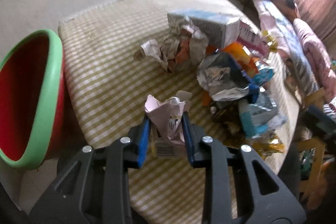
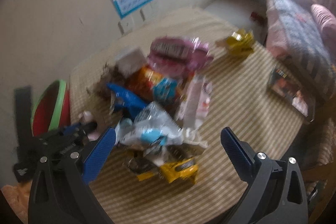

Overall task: Collect trash
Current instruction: 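Grasp the pink paper wrapper with the left gripper while the right grasps a silver-blue wrapper, then carry both wrappers over the red bucket and open both grippers to drop them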

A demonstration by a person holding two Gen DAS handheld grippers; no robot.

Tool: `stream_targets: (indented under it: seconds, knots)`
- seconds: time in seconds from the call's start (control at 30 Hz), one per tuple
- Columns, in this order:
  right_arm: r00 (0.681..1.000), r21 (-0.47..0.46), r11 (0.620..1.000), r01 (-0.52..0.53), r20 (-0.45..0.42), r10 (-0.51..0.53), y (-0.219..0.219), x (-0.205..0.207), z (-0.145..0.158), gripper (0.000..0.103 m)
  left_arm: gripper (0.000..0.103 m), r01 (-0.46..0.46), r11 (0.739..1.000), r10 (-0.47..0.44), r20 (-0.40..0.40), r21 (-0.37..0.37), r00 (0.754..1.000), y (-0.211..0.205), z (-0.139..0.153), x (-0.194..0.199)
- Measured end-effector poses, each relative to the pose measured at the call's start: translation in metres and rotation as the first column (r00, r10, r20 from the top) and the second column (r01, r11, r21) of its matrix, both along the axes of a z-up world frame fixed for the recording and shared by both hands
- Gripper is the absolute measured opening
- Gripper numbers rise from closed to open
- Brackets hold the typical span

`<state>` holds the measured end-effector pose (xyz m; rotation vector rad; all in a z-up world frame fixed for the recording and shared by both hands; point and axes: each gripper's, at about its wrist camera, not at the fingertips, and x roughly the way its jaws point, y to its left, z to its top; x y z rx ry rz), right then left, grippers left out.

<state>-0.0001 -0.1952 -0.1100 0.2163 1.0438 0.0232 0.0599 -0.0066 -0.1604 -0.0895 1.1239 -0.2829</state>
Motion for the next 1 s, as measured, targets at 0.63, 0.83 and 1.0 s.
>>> stream_targets:
  seconds: [0.63, 0.83, 1.0]
  knots:
    - [0.998, 0.131, 0.991, -0.042, -0.041, 0.048, 0.008, 0.009, -0.018, 0.054, 0.029, -0.020, 0.999, 0.024, 0.094, -0.049, 0.995, 0.007, 0.045, -0.018]
    - [0.998, 0.119, 0.991, -0.059, 0.033, 0.055, 0.010, -0.001, 0.012, 0.054, 0.029, -0.046, 0.997, 0.053, 0.125, -0.062, 0.991, 0.016, 0.059, -0.020]
    - [0.992, 0.110, 0.990, -0.088, 0.095, 0.078, 0.020, 0.002, 0.038, 0.054, 0.029, -0.090, 0.995, 0.098, 0.173, -0.053, 0.980, 0.030, 0.074, -0.021]
